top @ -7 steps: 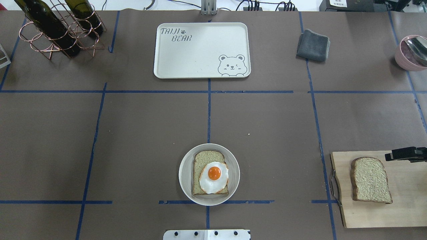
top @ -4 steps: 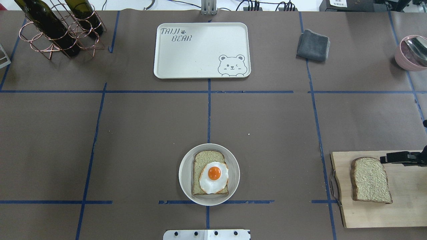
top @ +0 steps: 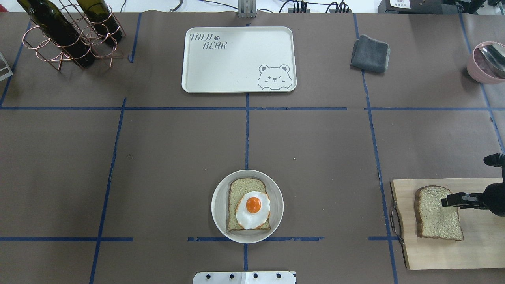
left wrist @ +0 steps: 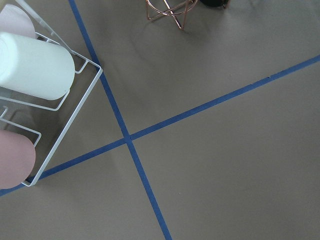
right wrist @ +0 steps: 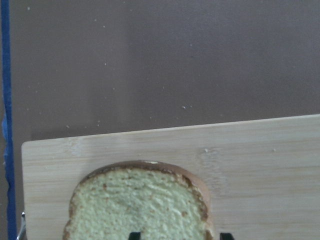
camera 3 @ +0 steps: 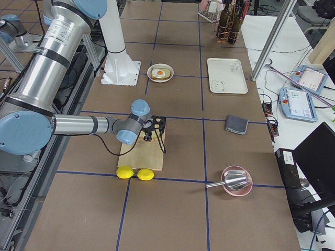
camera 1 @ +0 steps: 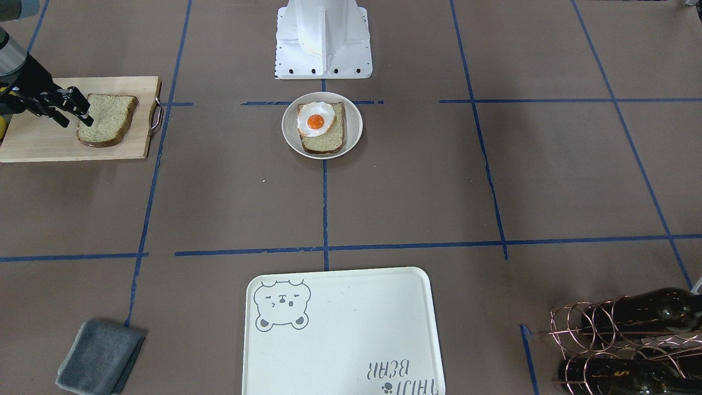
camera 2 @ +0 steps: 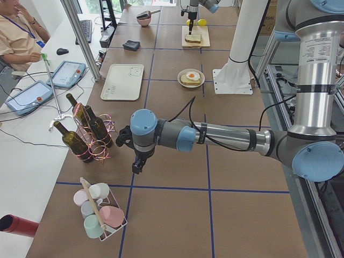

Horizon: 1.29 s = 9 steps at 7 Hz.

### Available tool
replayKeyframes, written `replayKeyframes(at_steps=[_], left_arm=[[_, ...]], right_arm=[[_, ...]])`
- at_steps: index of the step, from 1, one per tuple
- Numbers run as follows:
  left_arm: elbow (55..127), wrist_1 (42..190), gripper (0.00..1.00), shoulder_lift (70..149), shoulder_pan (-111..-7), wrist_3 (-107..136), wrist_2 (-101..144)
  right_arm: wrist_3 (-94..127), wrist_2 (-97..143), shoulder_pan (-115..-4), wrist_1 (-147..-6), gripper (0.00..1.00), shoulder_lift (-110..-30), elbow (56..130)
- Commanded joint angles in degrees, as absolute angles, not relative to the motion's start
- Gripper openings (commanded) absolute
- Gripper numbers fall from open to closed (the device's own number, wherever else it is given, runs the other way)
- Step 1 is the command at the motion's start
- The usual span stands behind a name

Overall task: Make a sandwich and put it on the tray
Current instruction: 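Move the right gripper down to the bread slice on the cutting board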

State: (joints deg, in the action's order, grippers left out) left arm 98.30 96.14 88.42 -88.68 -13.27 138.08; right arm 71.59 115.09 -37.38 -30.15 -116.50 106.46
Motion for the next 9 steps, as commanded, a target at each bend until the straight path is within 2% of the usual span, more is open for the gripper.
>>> replayKeyframes(at_steps=[1, 4, 5, 6, 9], left_arm=[[98.3, 96.2, 1.00, 88.4, -88.7, -13.3, 138.1], [98.5, 96.2, 1.00, 88.4, -88.7, -13.3, 138.1], [98.5, 96.2, 1.00, 88.4, -88.7, -13.3, 138.1], [98.4, 96.2, 1.00, 88.4, -88.7, -13.3, 138.1], [98.2, 96.2, 1.00, 88.4, -88.7, -13.3, 138.1]], right_arm=[[71.7, 115.0, -36.8, -23.6, 0.49, -117.5, 103.1], [72.2, 115.2, -36.9, -21.1, 0.42, -117.4, 101.3], [72.8, 115.4, -36.8, -21.1, 0.31, -117.1, 101.6], [72.9, 115.4, -36.8, -21.1, 0.00, -117.0, 101.7], [72.9, 116.3, -37.0, -20.4, 0.00, -117.0, 102.6]])
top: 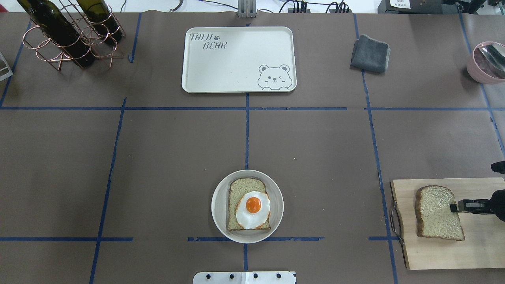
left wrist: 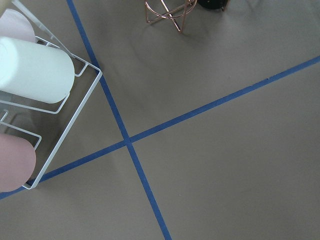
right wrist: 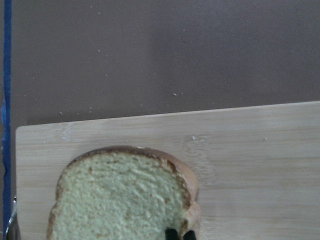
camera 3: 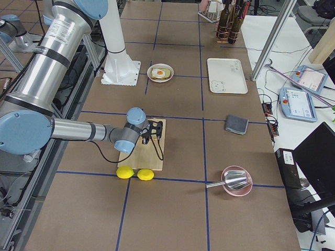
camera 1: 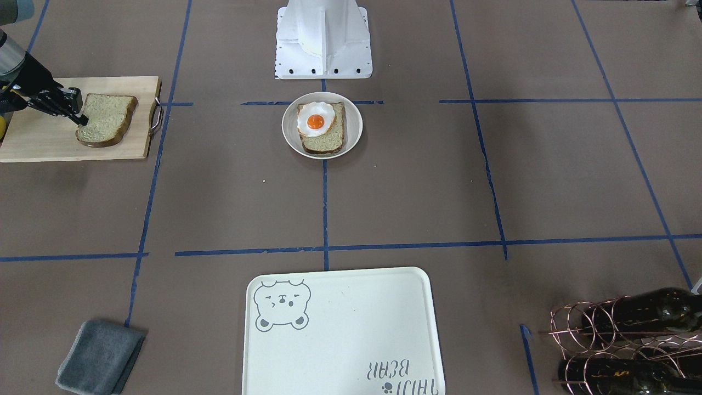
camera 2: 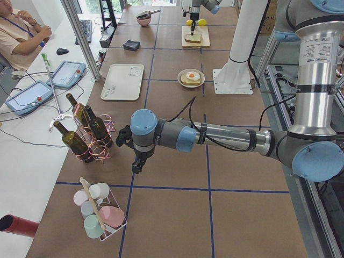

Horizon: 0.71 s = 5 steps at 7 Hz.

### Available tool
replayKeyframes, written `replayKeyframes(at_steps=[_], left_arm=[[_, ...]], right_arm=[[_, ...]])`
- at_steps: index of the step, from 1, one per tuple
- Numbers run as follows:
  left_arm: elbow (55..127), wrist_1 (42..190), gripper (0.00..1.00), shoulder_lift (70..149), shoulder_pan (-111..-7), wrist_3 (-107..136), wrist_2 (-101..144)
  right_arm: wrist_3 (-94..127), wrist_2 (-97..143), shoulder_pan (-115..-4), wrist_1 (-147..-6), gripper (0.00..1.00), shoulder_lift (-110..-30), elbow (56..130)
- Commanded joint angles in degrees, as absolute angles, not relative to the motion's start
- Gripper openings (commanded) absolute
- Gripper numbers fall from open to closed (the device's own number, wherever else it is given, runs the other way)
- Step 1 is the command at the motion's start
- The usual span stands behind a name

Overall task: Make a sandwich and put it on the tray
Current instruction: 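Move the right gripper down to the bread slice on the cutting board, then grasp the bread slice with the right gripper and carry it toward the plate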

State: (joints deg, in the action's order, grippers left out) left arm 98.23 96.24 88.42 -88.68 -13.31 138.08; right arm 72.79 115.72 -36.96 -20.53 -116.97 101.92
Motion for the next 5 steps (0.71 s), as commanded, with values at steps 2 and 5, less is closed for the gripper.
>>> replayKeyframes(at_steps=[2, 5], left_arm=[[98.2, 96.2, 1.00, 88.4, -88.6, -13.3, 138.1], [98.2, 96.3, 1.00, 88.5, -88.6, -13.3, 138.3]], right_arm=[[72.9, 120.5, -37.4, -20.4, 0.00, -116.7, 107.6], [82.0, 120.6, -36.8, -21.2, 0.00, -104.9, 109.2]])
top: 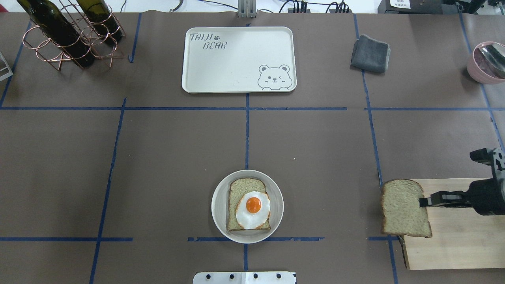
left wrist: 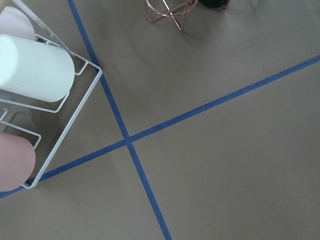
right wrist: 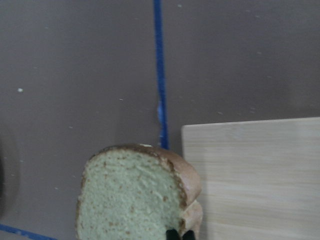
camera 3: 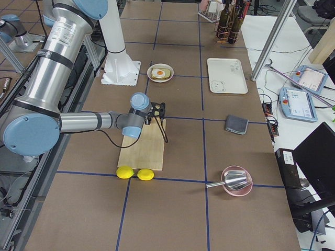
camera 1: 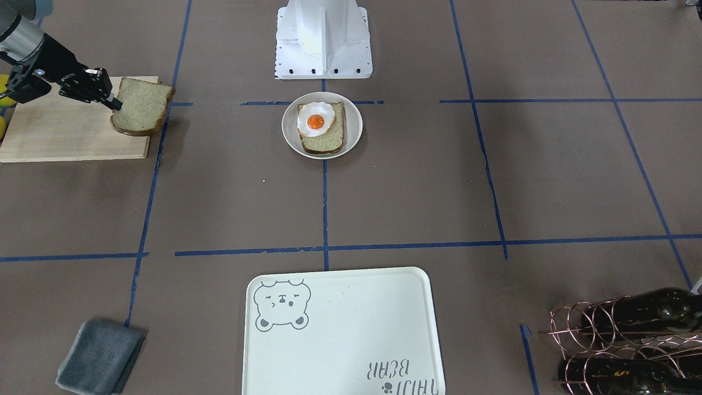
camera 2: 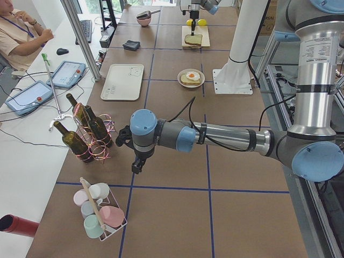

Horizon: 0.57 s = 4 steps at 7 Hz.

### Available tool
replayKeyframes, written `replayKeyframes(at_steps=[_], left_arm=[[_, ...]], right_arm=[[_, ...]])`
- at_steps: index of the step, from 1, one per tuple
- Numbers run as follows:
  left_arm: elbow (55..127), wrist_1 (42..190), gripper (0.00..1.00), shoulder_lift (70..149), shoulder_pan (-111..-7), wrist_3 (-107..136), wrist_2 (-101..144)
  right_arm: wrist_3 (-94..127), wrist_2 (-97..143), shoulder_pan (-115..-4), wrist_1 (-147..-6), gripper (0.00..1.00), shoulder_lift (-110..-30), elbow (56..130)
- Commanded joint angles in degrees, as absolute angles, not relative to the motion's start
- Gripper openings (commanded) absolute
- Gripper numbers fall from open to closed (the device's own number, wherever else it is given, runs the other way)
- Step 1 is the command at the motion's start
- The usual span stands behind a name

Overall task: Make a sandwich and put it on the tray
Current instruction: 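Grasp the bread slice with the right gripper and carry it toward the plate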

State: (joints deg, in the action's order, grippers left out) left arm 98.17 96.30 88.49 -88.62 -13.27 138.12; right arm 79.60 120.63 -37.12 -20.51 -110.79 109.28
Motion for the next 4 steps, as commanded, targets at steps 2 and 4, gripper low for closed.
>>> replayKeyframes(at_steps=[2, 4], left_arm=[[98.4, 96.3, 1.00, 88.5, -88.7, -13.3, 138.3], [98.4, 96.3, 1.00, 88.5, -88.7, -13.3, 138.3]], right_arm=[[86.3, 120.2, -36.2, -28.8, 0.00, -92.5, 108.6], [88.0, 114.8, -30.5, -33.3, 0.00, -82.8, 107.8]])
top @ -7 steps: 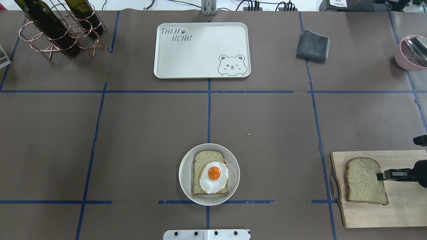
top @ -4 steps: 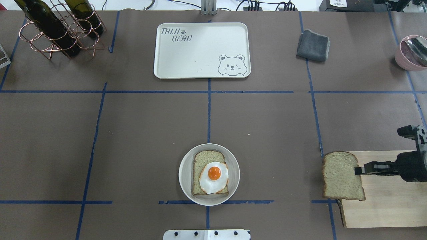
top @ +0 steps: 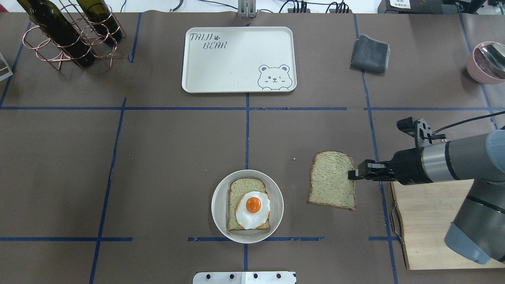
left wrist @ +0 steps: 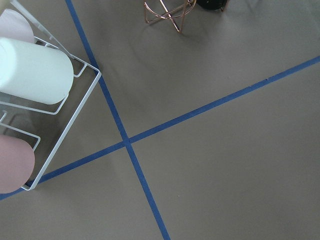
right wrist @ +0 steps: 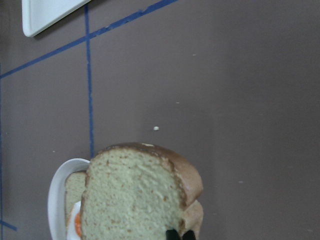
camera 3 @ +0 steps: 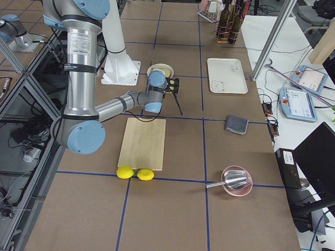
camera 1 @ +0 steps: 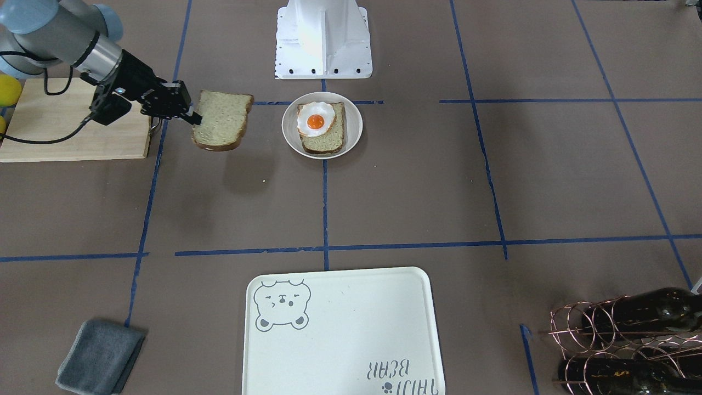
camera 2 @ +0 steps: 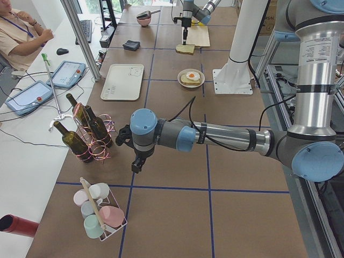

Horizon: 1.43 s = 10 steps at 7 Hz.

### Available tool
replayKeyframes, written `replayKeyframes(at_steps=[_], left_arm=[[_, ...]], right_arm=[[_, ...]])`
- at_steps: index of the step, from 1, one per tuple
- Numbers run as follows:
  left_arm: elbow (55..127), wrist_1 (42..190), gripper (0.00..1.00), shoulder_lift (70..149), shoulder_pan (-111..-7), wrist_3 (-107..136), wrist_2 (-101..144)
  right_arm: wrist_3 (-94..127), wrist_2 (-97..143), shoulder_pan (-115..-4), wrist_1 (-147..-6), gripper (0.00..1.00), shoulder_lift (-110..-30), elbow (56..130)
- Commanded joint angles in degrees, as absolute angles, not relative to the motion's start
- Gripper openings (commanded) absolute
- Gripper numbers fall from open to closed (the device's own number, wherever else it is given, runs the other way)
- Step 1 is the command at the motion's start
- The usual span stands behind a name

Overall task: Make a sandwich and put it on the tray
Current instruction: 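Grasp the bread slice with the right gripper and carry it toward the plate, then lower the bread onto the egg toast and open the right gripper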

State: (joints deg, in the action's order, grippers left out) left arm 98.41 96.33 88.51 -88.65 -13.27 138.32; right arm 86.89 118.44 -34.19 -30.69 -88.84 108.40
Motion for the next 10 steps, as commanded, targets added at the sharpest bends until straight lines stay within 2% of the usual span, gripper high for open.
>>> replayKeyframes(at_steps=[1, 4, 6, 10], left_arm=[[98.4, 96.3, 1.00, 88.5, -88.6, -13.3, 138.3], [98.2, 96.3, 1.00, 88.5, -88.6, -13.4, 138.3], [98.0, 96.3, 1.00, 88.6, -88.6, -13.4, 138.3], [97.8, 96.4, 1.00, 88.6, -88.5, -13.4, 138.3]], right_arm=[[88.1, 109.2, -26.1, -33.4, 0.00, -79.7, 106.8], [88.0, 102.1, -20.0, -42.0, 0.00, -71.6, 105.3], [87.2, 99.5, -17.7, -41.8, 0.00, -71.5, 102.6], [87.1, 100.4, -17.7, -41.7, 0.00, -71.7, 102.5]])
